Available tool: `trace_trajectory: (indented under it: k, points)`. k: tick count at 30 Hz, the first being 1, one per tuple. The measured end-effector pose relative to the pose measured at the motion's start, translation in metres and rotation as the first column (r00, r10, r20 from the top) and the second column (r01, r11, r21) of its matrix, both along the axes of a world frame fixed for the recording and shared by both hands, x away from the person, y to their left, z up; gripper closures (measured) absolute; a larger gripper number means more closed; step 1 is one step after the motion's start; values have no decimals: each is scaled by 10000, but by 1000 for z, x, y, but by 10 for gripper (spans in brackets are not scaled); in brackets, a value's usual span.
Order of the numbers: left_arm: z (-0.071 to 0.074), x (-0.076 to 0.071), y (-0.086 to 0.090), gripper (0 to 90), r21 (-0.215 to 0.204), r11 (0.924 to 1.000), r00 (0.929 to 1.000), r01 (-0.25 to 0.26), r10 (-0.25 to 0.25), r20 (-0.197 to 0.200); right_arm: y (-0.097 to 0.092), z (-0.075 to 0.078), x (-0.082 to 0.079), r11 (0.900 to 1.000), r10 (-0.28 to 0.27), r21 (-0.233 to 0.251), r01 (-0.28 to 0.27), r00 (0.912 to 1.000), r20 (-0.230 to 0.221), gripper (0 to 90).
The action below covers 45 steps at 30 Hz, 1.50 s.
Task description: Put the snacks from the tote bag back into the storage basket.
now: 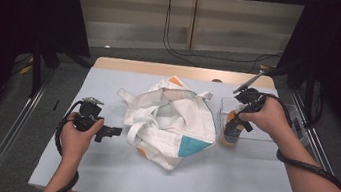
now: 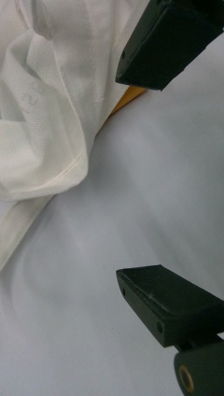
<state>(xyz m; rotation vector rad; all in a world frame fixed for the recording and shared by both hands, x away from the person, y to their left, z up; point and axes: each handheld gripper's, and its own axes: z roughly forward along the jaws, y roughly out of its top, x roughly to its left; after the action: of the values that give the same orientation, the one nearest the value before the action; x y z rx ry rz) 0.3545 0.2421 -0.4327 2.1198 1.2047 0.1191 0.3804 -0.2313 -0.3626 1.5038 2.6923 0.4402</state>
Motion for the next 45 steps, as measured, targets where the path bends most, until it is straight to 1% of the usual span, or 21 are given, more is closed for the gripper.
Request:
trace_trajectory:
  k: [8, 12, 16, 17, 20, 22, 23, 25, 27, 28, 30, 31, 33, 36, 37, 38, 40, 41, 43, 44, 45]
  points:
    - [0, 0, 0, 63, -21, 10000, 10000, 30, -30, -26, 0, -1, 0, 9999, 116, 45, -117, 9999, 93, 293]
    - [0, -1, 0, 63, -104, 9999, 9999, -120, 120, 2, -1, -1, -1, 9999, 98, 98, -99, 9999, 116, 292]
    - [0, -2, 0, 63, -90, 9999, 9999, -107, 107, -29, -1, -2, -2, 9999, 27, 168, -30, 9999, 148, 291]
    - [0, -2, 0, 63, -48, 9999, 9999, -125, 125, 41, -1, -1, -2, 9998, -57, 169, 55, 10000, 71, 290]
    - [0, -2, 1, 63, -3, 10000, 10000, -87, 87, 33, -2, -2, -2, 9997, 32, 244, -36, 9999, 143, 289]
    - [0, -1, 1, 63, -6, 10000, 10000, -75, 75, 35, -3, -2, -2, 9994, 6, 343, -12, 9999, 163, 270]
    - [1, -1, 1, 63, 17, 10000, 10000, -33, 33, -5, -3, -2, -3, 9993, -167, 341, 164, 9998, 91, 256]
    - [1, -1, 2, 63, 2, 10000, 10000, 1, -1, -20, -4, -3, -3, 9991, -150, 395, 142, 9997, 178, 218]
    - [1, -1, 2, 63, 20, 10000, 10000, 2, -2, -12, -4, -3, -4, 9993, -183, 319, 177, 9997, 165, 183]
    - [1, -1, 2, 63, -3, 10000, 10000, 3, -3, -17, -5, -2, -4, 9989, -366, 289, 362, 9992, 154, 169]
    - [2, 0, 2, 63, 66, 9999, 10000, 76, -76, -29, -7, -1, -4, 9986, -362, 408, 348, 9988, 328, 143]
    - [2, -1, 2, 63, -32, 10000, 10000, -2, 2, -5, -7, -1, -5, 9985, -411, 367, 399, 9986, 341, 137]
    - [2, -1, 1, 63, -22, 10000, 10000, -49, 49, 50, -8, 0, -6, 9985, -490, 267, 481, 9982, 344, 126]
    - [2, -1, 2, 63, -64, 10000, 10000, -33, 33, 48, -10, 1, -7, 9985, -417, 375, 400, 9981, 449, 122]
    - [2, -1, 3, 63, 1, 10000, 10000, 42, -42, 42, -9, 2, -7, 9978, -556, 386, 541, 9977, 393, 120]
    - [2, -1, 3, 63, 78, 10000, 10000, 24, -24, 94, -10, 2, -7, 9983, -426, 408, 405, 9977, 530, 118]
    - [3, -1, 3, 63, 31, 10000, 10000, 5, -5, 73, -10, 2, -9, 9981, -431, 460, 407, 9977, 523, 117]
    - [3, -2, 3, 63, 28, 10000, 10000, 16, -17, 53, -10, 3, -9, 9982, -470, 389, 452, 9979, 443, 116]
    - [3, -2, 3, 63, 15, 10000, 10000, 15, -15, 0, -11, 3, -10, 9982, -454, 401, 434, 9977, 494, 115]
    - [3, -2, 3, 63, 51, 10000, 10000, 6, -6, 29, -12, 4, -11, 9981, -477, 403, 458, 9978, 471, 115]
    - [3, -3, 3, 63, -47, 9999, 9999, -106, 107, 82, -12, 4, -12, 9983, -477, 369, 459, 9976, 494, 115]
